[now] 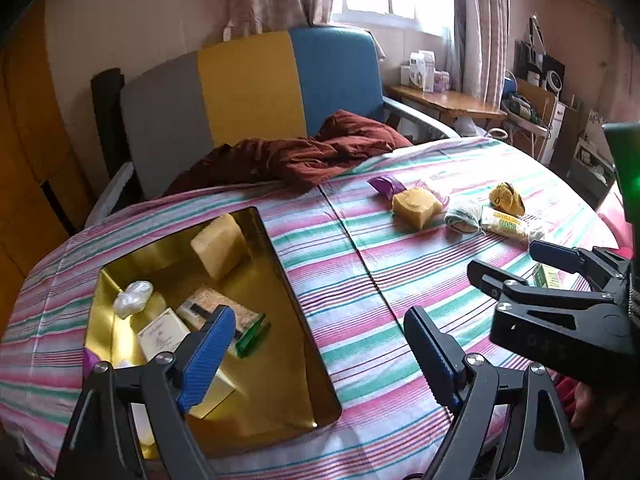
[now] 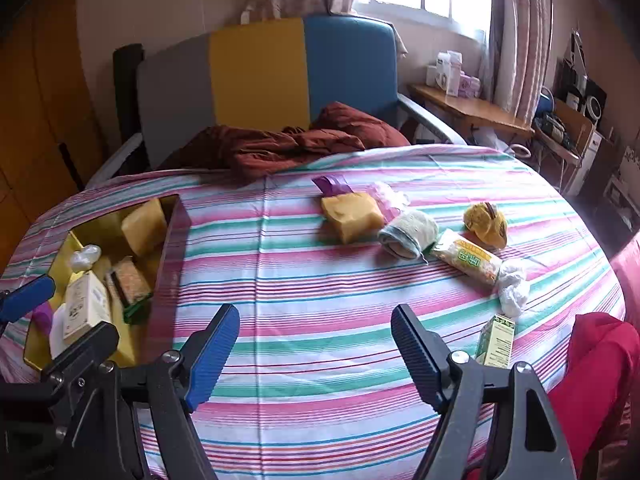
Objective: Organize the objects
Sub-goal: 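Grasp the second purple snack packet with the left tool while the right tool approaches the beige knitted bundle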
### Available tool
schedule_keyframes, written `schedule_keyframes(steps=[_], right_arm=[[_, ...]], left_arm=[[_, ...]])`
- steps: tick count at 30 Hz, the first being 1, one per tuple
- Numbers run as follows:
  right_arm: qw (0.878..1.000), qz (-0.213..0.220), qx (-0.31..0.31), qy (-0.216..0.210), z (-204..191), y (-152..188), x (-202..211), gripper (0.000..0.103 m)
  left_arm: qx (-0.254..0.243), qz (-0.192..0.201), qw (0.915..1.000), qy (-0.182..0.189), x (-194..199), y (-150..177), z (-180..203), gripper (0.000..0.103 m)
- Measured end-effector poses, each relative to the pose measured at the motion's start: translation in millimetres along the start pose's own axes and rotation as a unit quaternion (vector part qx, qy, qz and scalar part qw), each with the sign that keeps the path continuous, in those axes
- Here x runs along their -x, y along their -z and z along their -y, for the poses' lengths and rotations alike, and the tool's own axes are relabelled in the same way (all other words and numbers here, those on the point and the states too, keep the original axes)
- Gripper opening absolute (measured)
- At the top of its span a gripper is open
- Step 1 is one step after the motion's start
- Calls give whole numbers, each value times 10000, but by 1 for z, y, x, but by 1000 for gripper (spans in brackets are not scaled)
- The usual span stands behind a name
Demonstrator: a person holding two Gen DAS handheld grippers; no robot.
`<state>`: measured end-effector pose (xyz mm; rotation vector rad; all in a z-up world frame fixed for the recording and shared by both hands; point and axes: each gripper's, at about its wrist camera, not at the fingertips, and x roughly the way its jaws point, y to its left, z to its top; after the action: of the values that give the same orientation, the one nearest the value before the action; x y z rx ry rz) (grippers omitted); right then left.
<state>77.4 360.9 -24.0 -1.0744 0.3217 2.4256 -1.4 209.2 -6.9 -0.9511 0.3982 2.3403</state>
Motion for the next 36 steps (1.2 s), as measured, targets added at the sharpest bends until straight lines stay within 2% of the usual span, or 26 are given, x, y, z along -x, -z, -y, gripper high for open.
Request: schedule_keyframes(steps=[9,15,19,22,24,26,29,36], right_arm=[[9983,-365,-458,-76,48,-31,-31,79],[9976,-487,-487,-64,74,-58,-50,80],[9978,-513,-427,44,94,-74,-66,80],[9979,-403,-464,180,112,-83,-79,80],[9976,-288,-592,217,126,-85,-86,80],[9970,-148,-731,206,135,-84,-89,80],[9955,-10,-940,83,147,-77,-92,80],[9937,-150,-1102,-107,156,-74,-98,80]], left_arm=[[413,-557,9967,414,-50,-43,-14,86],[507,-739,9948,488,-87,-84,-14,85],[542,-860,9931,577,-116,-110,-3,83],[556,-985,9912,685,-141,-127,11,75],[537,-1036,9906,713,-158,-138,21,66],[546,-1164,9891,711,-178,-147,32,63],[654,-1318,9859,802,-205,-159,45,62],[835,-1577,9816,686,-265,-180,71,62]])
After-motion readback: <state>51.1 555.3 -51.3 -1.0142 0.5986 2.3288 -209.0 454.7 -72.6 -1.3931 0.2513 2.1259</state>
